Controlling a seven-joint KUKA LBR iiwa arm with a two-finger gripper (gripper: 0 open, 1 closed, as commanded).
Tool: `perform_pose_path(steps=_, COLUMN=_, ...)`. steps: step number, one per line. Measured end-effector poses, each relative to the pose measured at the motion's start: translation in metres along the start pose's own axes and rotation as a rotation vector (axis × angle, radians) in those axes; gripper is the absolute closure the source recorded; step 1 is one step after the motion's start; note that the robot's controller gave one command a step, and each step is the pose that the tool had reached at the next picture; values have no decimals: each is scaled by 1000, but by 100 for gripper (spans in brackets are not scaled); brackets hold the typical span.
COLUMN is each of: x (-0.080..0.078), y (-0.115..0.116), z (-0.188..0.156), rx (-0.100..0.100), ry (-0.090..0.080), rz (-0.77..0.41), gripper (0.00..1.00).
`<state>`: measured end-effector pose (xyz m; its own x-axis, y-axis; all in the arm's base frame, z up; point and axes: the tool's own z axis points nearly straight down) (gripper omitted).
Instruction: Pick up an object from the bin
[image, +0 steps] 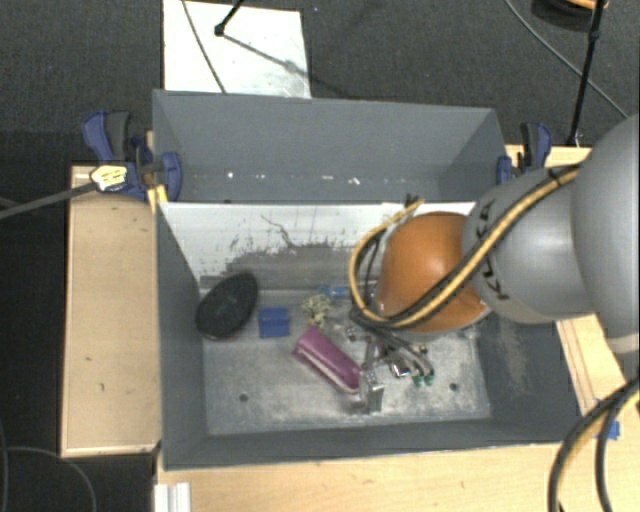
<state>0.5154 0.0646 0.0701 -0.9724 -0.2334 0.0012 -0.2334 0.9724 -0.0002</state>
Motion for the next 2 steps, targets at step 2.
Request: perform_pose_path(steps=2, x=6, y=9, z=-123, rx=0, ry=-11, rz=37, gripper=100)
